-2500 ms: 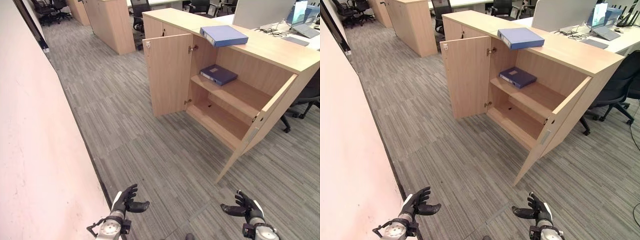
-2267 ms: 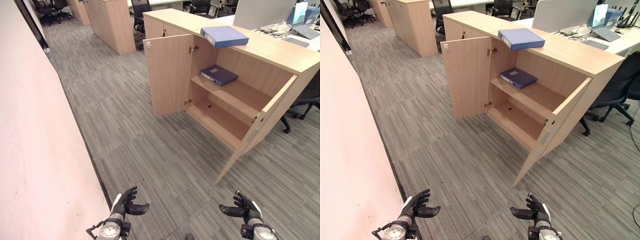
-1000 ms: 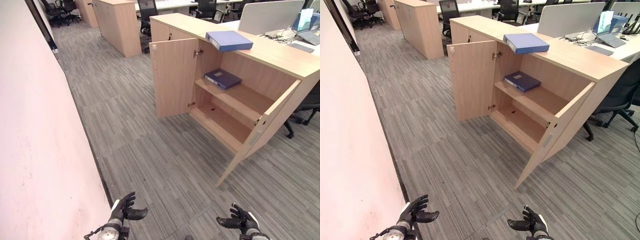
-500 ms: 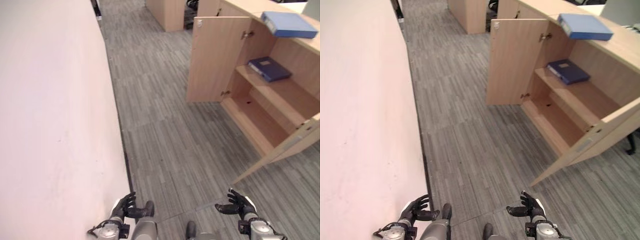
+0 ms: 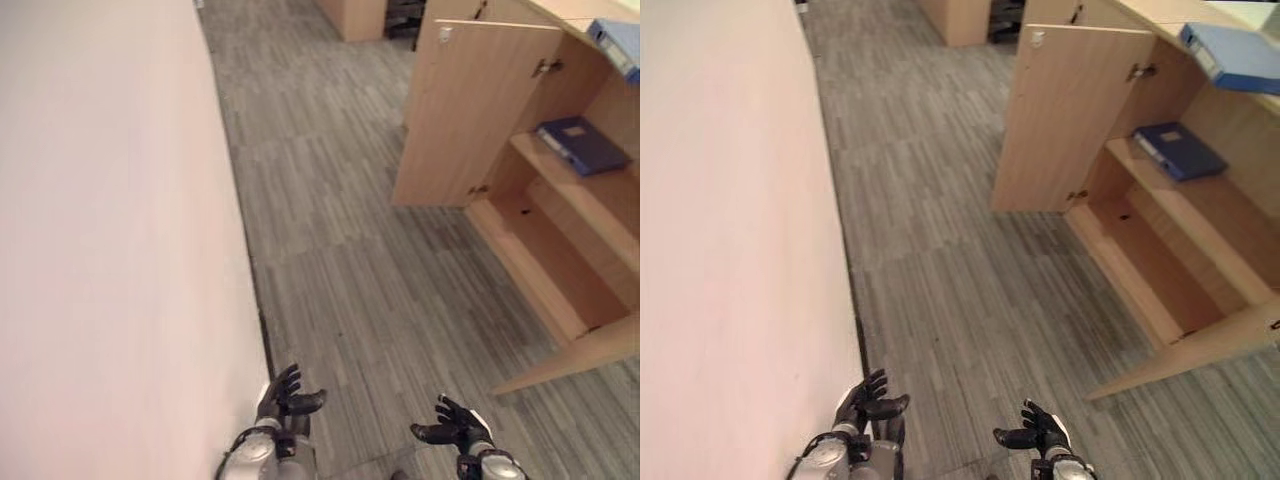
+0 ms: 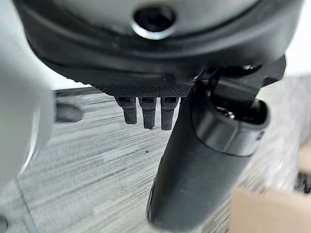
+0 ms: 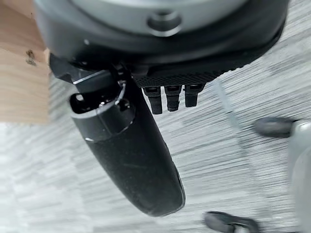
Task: Put the empty folder in the office cabinet
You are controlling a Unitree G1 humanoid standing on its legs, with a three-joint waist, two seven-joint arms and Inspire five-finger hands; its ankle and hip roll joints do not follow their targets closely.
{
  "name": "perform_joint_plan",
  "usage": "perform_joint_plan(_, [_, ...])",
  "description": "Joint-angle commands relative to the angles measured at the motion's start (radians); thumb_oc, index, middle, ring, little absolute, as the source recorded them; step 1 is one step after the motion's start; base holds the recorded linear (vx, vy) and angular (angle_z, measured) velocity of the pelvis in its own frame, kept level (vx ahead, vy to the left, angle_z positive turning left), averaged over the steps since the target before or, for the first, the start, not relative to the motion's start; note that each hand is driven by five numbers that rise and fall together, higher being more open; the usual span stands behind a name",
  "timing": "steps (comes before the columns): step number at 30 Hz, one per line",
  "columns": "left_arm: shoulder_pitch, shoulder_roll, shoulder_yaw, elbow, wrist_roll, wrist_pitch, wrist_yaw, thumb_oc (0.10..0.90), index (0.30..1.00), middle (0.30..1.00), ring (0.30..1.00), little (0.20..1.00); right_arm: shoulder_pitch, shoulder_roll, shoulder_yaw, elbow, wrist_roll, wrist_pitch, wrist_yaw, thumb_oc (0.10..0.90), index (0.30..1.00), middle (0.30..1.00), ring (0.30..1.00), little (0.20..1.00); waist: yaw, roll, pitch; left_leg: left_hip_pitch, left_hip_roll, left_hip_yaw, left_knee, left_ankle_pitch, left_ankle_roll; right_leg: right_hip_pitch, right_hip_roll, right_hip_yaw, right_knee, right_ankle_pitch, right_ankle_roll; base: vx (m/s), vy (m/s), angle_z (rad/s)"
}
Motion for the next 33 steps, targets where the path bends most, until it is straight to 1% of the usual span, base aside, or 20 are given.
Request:
perform_joint_plan(1, [-0.007,0.198,-0.070,-0.074,0.016,-0.055,-0.006,0.800,0.900,0.900,0.900,0.900,-0.015,-0.097,-0.011,-0.072,-0.018,-0.056,0.003,0.800,0.900,0.900,0.900,0.900,0.004,0.017,-0.126,-0.168,0.016,-0.025,-0.179,0.141,-0.040,0.095,0.005,0.009,0.132,-0.006,0.067,0.31,0.150,-0.13])
perform_joint_plan(4, [-0.019,0.213,-0.071,-0.096,0.020,-0.058,-0.008,0.800,0.900,0.900,0.900,0.900,-0.031,-0.093,-0.012,-0.087,-0.021,-0.058,0.004,0.800,0.900,0.900,0.900,0.900,-0.003,0.018,-0.128,-0.138,-0.018,-0.009,-0.186,0.099,-0.007,0.031,-0.004,0.012,0.247,0.122,0.098,0.25,0.141,-0.42])
perform_joint_plan(5, [-0.023,0.220,-0.067,-0.098,0.020,-0.056,-0.008,0.800,0.900,0.900,0.900,0.900,-0.036,-0.090,-0.012,-0.087,-0.022,-0.056,0.006,0.800,0.900,0.900,0.900,0.900,-0.004,0.019,-0.122,-0.118,-0.034,-0.004,-0.191,0.081,0.009,0.002,-0.013,0.017,0.313,0.196,0.115,0.24,0.177,-0.45])
perform_joint_plan(8, [-0.017,0.223,-0.062,-0.101,0.020,-0.050,-0.005,0.800,0.900,0.900,0.900,0.900,-0.047,-0.082,-0.017,-0.076,-0.028,-0.052,0.004,0.800,0.900,0.900,0.900,0.900,-0.026,0.059,-0.098,-0.040,-0.044,-0.020,-0.214,0.038,0.046,-0.094,0.008,0.002,0.492,0.309,0.111,0.23,0.176,-0.17])
perform_joint_plan(10, [-0.013,0.222,-0.061,-0.100,0.024,-0.047,-0.007,0.800,0.900,0.900,0.900,0.900,-0.051,-0.078,-0.023,-0.075,-0.028,-0.055,0.000,0.800,0.900,0.900,0.900,0.900,-0.041,0.093,-0.075,0.015,-0.044,-0.031,-0.234,0.013,0.065,-0.165,0.034,-0.022,0.601,0.293,0.108,0.24,0.173,0.16])
perform_joint_plan(11, [-0.007,0.220,-0.060,-0.100,0.026,-0.047,-0.009,0.800,0.900,0.900,0.900,0.900,-0.048,-0.077,-0.028,-0.076,-0.026,-0.056,0.000,0.800,0.900,0.900,0.900,0.900,-0.053,0.109,-0.069,0.046,-0.047,-0.041,-0.245,0.000,0.069,-0.210,0.055,-0.026,0.631,0.247,0.096,0.33,0.147,0.10])
perform_joint_plan(13, [0.000,0.219,-0.057,-0.095,0.031,-0.047,-0.014,0.800,0.900,0.900,0.900,0.900,-0.037,-0.080,-0.036,-0.069,-0.018,-0.059,0.001,0.800,0.900,0.900,0.900,0.900,-0.088,0.120,-0.052,0.107,-0.063,-0.063,-0.248,-0.035,0.070,-0.284,0.082,-0.054,0.591,0.124,0.074,0.31,0.093,-0.13])
perform_joint_plan(14, [0.000,0.218,-0.057,-0.095,0.031,-0.048,-0.014,0.800,0.900,0.900,0.900,0.900,-0.038,-0.080,-0.036,-0.069,-0.018,-0.059,0.001,0.800,0.900,0.900,0.900,0.900,-0.088,0.123,-0.053,0.105,-0.060,-0.064,-0.248,-0.034,0.069,-0.284,0.085,-0.055,0.588,0.128,0.073,0.33,0.028,-0.26])
perform_joint_plan(15, [0.007,0.221,-0.051,-0.084,0.041,-0.045,-0.020,0.800,0.900,0.900,0.900,0.900,-0.034,-0.084,-0.043,-0.060,-0.016,-0.059,0.001,0.800,0.900,0.900,0.900,0.900,-0.102,0.131,-0.047,0.143,-0.054,-0.057,-0.248,-0.068,0.060,-0.329,0.076,-0.117,0.465,0.053,0.062,0.34,-0.032,0.12])
perform_joint_plan(16, [0.012,0.223,-0.050,-0.080,0.043,-0.046,-0.021,0.800,0.900,0.900,0.900,0.900,-0.031,-0.086,-0.046,-0.054,-0.015,-0.058,0.000,0.800,0.900,0.900,0.900,0.900,-0.117,0.127,-0.040,0.173,-0.058,-0.059,-0.249,-0.094,0.053,-0.348,0.065,-0.155,0.385,0.046,0.052,0.52,-0.076,0.14])
perform_joint_plan(18, [0.027,0.219,-0.041,-0.079,0.048,-0.049,-0.025,0.800,0.900,0.900,0.900,0.900,-0.022,-0.089,-0.059,-0.024,0.001,-0.056,-0.001,0.800,0.900,0.900,0.900,0.900,-0.162,0.109,-0.037,0.265,-0.080,-0.078,-0.265,-0.154,0.032,-0.423,0.071,-0.173,0.119,0.124,0.059,0.53,-0.148,-0.03])
perform_joint_plan(21, [0.028,0.216,-0.034,-0.071,0.058,-0.052,-0.023,0.800,0.900,0.900,0.900,0.900,-0.016,-0.090,-0.074,-0.013,0.010,-0.054,-0.003,0.800,0.900,0.900,0.900,0.900,-0.193,0.121,-0.026,0.330,-0.065,-0.092,-0.268,-0.196,0.014,-0.436,0.068,-0.185,-0.018,0.189,0.078,0.34,-0.096,0.15])
perform_joint_plan(22, [0.028,0.215,-0.034,-0.071,0.058,-0.052,-0.023,0.800,0.900,0.900,0.900,0.900,-0.016,-0.091,-0.074,-0.013,0.010,-0.054,-0.003,0.800,0.900,0.900,0.900,0.900,-0.193,0.122,-0.024,0.331,-0.064,-0.092,-0.268,-0.197,0.014,-0.434,0.069,-0.186,-0.020,0.189,0.078,0.42,-0.152,0.45])
perform_joint_plan(23, [0.026,0.213,-0.027,-0.062,0.064,-0.052,-0.017,0.800,0.900,0.900,0.900,0.900,-0.015,-0.092,-0.085,-0.002,0.002,-0.049,-0.006,0.800,0.900,0.900,0.900,0.900,-0.210,0.136,-0.023,0.373,-0.047,-0.094,-0.267,-0.224,-0.004,-0.483,0.031,-0.250,-0.072,0.221,0.098,0.42,-0.189,0.30])
perform_joint_plan(25, [0.035,0.204,-0.031,-0.044,0.078,-0.055,-0.026,0.800,0.900,0.900,0.900,0.900,0.004,-0.096,-0.098,0.011,0.002,-0.044,-0.001,0.800,0.900,0.900,0.900,0.900,-0.228,0.133,-0.048,0.441,-0.046,-0.096,-0.276,-0.267,-0.022,-0.478,-0.013,-0.319,-0.087,0.252,0.097,0.62,-0.305,-0.09])
perform_joint_plan(27, [0.041,0.192,-0.033,-0.035,0.078,-0.054,-0.024,0.800,0.900,0.900,0.900,0.900,0.030,-0.109,-0.113,0.008,0.006,-0.050,-0.001,0.800,0.900,0.900,0.900,0.900,-0.250,0.134,-0.070,0.465,-0.027,-0.104,-0.254,-0.290,-0.043,-0.453,-0.021,-0.312,-0.078,0.297,0.087,0.49,-0.264,0.03])
perform_joint_plan(30, [0.045,0.186,-0.044,-0.035,0.079,-0.054,-0.027,0.800,0.900,0.900,0.900,0.900,0.039,-0.114,-0.118,0.008,0.011,-0.043,0.002,0.800,0.900,0.900,0.900,0.900,-0.264,0.144,-0.081,0.458,-0.001,-0.107,-0.229,-0.297,-0.056,-0.443,-0.016,-0.304,-0.075,0.301,0.082,0.24,-0.168,0.20])
perform_joint_plan(31, [0.043,0.168,-0.055,-0.028,0.069,-0.056,-0.025,0.800,0.900,0.900,0.900,0.900,0.051,-0.128,-0.127,0.013,0.021,-0.049,0.000,0.800,0.900,0.900,0.900,0.900,-0.284,0.170,-0.093,0.450,0.042,-0.123,-0.180,-0.254,-0.088,-0.431,0.014,-0.273,-0.067,0.296,0.063,0.39,-0.350,0.12])
perform_joint_plan(32, [0.030,0.157,-0.072,-0.015,0.057,-0.056,-0.025,0.800,0.900,0.900,0.900,0.900,0.051,-0.146,-0.120,0.009,0.025,-0.052,0.002,0.800,0.900,0.900,0.900,0.900,-0.293,0.195,-0.098,0.426,0.076,-0.138,-0.102,-0.131,-0.121,-0.400,0.060,-0.257,-0.062,0.271,0.032,0.48,-0.455,0.21])
perform_joint_plan(33, [0.020,0.150,-0.078,-0.005,0.053,-0.054,-0.026,0.800,0.900,0.900,0.900,0.900,0.047,-0.153,-0.114,0.007,0.023,-0.055,0.001,0.800,0.900,0.900,0.900,0.900,-0.298,0.201,-0.097,0.410,0.090,-0.146,-0.054,-0.055,-0.138,-0.384,0.081,-0.254,-0.062,0.255,0.014,0.27,-0.295,0.36])
